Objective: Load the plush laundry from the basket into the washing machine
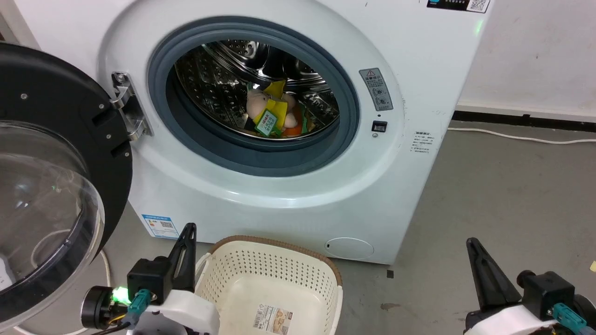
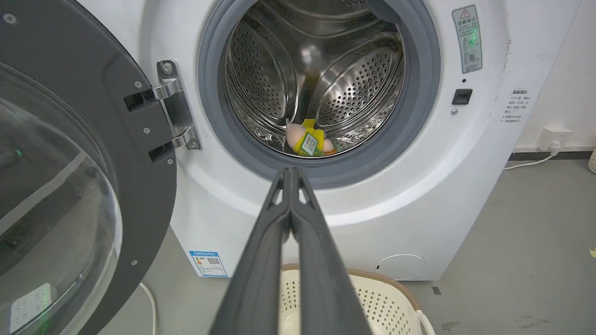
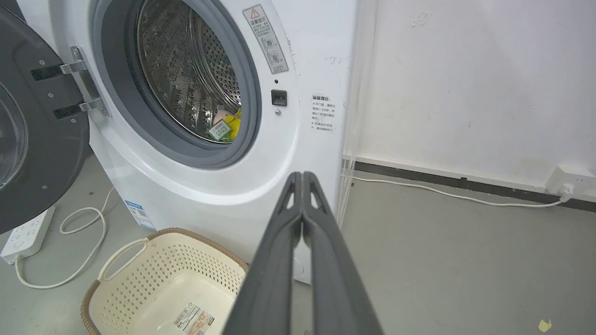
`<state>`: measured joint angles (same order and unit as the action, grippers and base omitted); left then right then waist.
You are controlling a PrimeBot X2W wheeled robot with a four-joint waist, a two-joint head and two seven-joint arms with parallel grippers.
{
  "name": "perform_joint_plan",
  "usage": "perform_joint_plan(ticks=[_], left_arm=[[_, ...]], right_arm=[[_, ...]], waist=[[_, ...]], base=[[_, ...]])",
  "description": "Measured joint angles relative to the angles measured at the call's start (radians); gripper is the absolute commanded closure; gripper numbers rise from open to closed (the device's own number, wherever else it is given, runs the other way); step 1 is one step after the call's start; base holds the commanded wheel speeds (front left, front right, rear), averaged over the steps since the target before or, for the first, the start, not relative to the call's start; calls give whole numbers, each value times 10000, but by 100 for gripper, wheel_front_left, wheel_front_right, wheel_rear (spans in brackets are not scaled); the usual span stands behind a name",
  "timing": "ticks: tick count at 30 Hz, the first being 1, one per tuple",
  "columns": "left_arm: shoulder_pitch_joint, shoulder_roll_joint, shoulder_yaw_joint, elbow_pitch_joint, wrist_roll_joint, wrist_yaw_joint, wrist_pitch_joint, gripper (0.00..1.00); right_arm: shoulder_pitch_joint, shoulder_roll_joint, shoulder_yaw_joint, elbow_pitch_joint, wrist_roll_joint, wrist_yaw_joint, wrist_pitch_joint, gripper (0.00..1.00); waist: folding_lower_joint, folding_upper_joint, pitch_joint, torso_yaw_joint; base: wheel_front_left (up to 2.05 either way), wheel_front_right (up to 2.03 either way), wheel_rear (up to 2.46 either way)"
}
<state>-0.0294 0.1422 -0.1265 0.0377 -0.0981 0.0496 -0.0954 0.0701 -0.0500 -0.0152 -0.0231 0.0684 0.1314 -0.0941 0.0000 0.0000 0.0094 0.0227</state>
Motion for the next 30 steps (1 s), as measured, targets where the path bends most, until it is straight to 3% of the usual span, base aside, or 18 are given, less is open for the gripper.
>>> perform_joint_plan(ticks=[30], left_arm=[[97, -652, 878, -238, 633, -351, 688, 100]], right_arm=[[-421, 0, 104, 148, -466, 0, 675, 100]], waist=[[0, 0, -70, -168]], base=[[0, 0, 0]])
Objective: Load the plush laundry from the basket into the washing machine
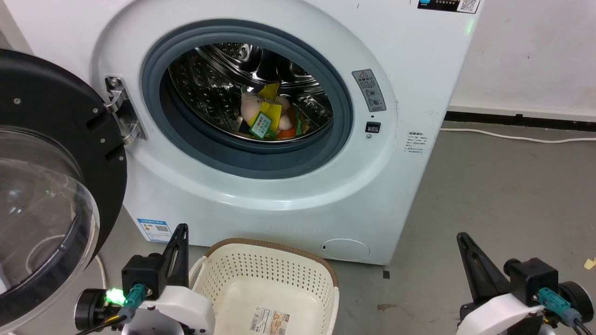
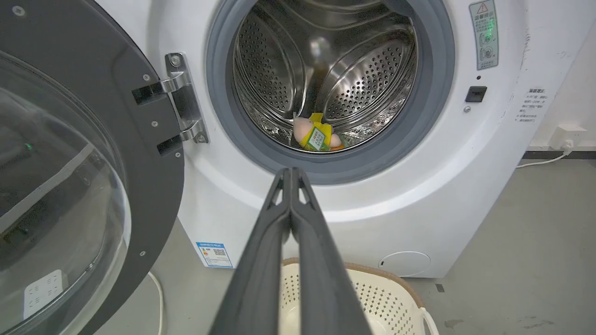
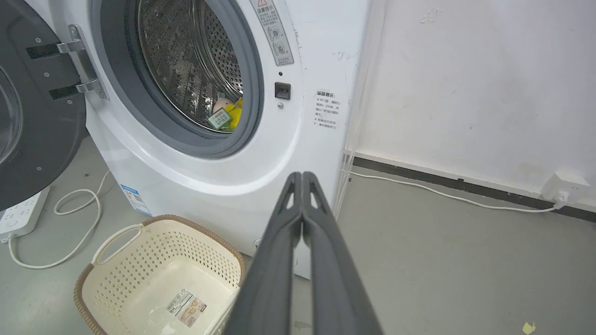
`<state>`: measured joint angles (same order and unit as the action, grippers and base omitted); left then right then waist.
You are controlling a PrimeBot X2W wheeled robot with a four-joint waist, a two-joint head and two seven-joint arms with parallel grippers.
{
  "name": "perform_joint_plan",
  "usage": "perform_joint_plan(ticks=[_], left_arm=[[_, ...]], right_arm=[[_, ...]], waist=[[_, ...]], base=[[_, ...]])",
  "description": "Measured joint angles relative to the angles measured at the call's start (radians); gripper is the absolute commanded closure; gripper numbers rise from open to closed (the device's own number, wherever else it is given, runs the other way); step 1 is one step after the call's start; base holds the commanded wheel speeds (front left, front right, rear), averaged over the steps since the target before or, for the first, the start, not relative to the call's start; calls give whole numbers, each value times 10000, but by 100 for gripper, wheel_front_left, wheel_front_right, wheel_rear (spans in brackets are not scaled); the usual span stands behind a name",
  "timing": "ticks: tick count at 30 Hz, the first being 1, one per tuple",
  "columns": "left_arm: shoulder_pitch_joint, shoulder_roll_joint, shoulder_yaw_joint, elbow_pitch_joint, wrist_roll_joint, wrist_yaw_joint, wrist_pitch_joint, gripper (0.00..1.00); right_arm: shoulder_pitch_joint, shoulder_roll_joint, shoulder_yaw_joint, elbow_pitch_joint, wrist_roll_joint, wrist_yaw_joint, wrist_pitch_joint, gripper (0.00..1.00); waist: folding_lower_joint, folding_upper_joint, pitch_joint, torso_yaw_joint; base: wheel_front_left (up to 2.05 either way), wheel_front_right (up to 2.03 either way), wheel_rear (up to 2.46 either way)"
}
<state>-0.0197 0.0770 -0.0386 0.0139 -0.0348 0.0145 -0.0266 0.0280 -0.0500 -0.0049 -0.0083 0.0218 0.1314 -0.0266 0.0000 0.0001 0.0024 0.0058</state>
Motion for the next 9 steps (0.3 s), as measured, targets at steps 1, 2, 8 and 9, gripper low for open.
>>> perform_joint_plan(ticks=[1, 2, 8, 9], left_arm=[[1, -13, 29, -6, 42, 0, 8, 100], [2, -25, 61, -12, 73, -2, 27, 100], [6, -125, 232, -61, 180, -86, 174, 100], [8, -157, 255, -63, 211, -86, 188, 100]], right_arm=[[-16, 0, 2, 2, -40, 0, 6, 100], [-23, 0, 6, 2, -52, 0, 33, 100], [-93, 0, 25, 23, -81, 2, 176, 100], [-125, 0, 29, 29, -109, 2, 198, 100]], waist=[[0, 0, -2, -5], [0, 0, -4, -10], [0, 0, -17, -41], [0, 0, -19, -46]], base=[[0, 0, 0], [0, 0, 0], [0, 0, 0], [0, 0, 0]])
